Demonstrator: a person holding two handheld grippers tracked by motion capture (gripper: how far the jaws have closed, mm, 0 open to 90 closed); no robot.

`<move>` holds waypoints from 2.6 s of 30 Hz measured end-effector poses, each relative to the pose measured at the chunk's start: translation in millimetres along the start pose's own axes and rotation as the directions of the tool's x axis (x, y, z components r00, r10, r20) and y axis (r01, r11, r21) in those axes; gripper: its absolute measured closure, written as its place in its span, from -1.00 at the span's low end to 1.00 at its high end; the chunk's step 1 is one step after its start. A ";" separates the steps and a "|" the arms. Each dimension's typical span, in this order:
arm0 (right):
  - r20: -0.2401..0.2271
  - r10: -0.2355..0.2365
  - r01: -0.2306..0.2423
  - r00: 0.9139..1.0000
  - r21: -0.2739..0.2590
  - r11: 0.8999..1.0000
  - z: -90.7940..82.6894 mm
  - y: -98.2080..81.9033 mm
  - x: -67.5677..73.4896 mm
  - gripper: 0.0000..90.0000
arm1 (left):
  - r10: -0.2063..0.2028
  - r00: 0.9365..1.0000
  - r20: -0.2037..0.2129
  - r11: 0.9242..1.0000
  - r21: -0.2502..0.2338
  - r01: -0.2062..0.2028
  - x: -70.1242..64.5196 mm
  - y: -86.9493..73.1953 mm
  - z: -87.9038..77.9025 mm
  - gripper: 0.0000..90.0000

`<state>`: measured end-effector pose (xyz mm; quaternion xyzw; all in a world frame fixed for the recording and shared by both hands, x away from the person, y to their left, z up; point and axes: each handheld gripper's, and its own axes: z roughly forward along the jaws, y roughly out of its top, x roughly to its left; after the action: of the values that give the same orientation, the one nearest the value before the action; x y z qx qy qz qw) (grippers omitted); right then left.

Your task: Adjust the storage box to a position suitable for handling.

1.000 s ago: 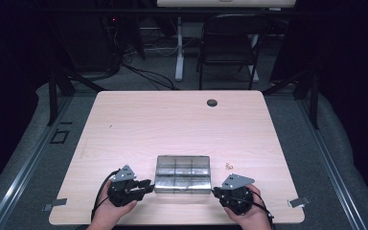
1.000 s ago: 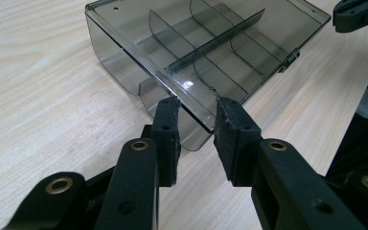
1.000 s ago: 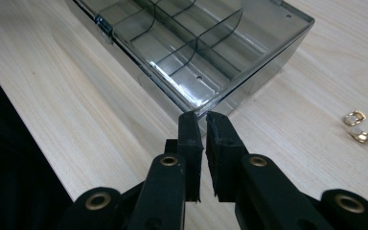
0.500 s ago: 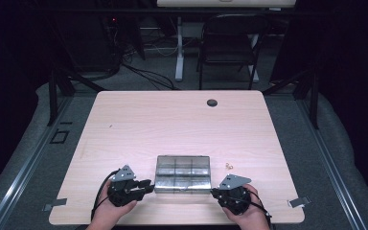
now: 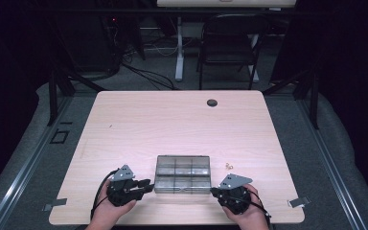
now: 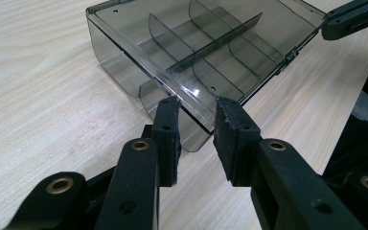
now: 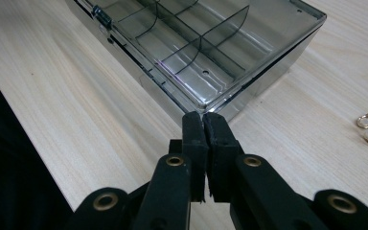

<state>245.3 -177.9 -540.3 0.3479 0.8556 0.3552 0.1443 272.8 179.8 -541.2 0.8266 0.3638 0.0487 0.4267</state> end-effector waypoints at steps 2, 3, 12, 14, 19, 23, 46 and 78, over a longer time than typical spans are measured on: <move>0.000 0.006 -0.006 1.000 -0.009 1.000 -0.6 0.3 0.3 0.95 | 0.000 1.000 0.000 1.000 0.000 0.000 0.1 -0.1 -0.3 0.58; 0.001 0.002 -0.002 1.000 -0.005 1.000 -1.2 0.6 0.0 0.95 | 0.001 1.000 0.001 1.000 -0.001 -0.001 0.3 -0.2 -0.5 0.58; 0.001 0.005 -0.005 1.000 -0.036 0.999 -4.6 2.5 -1.0 0.95 | 0.010 1.000 -0.003 1.000 0.004 -0.010 2.0 -0.9 -2.3 0.62; 0.003 0.010 -0.010 1.000 -0.042 0.999 -4.9 2.9 -1.0 0.95 | 0.001 1.000 -0.003 1.000 0.002 -0.001 1.4 -1.3 -2.4 0.63; 0.005 0.014 -0.014 1.000 -0.054 0.998 -5.6 3.8 -1.4 0.95 | 0.009 1.000 -0.008 1.000 0.007 -0.009 1.1 -1.9 -2.5 0.65; 0.002 0.023 -0.023 1.000 -0.072 0.997 -6.7 4.8 -2.4 0.95 | 0.015 1.000 -0.006 1.000 0.014 -0.015 -0.3 -1.9 -1.6 0.66; 0.016 0.048 -0.047 0.999 -0.056 0.997 3.1 5.6 -4.6 0.92 | 0.076 0.997 -0.008 0.997 -0.008 -0.076 -12.8 1.8 -0.4 0.71; 0.014 0.133 -0.132 0.991 -0.064 0.989 8.2 5.2 -12.5 0.80 | 0.048 0.998 -0.032 0.995 -0.086 -0.050 -13.0 8.4 -5.2 0.71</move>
<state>260.9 -179.8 -542.4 0.4024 0.8175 0.3877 0.1394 265.9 171.8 -528.7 0.8150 0.3473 0.0875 0.4555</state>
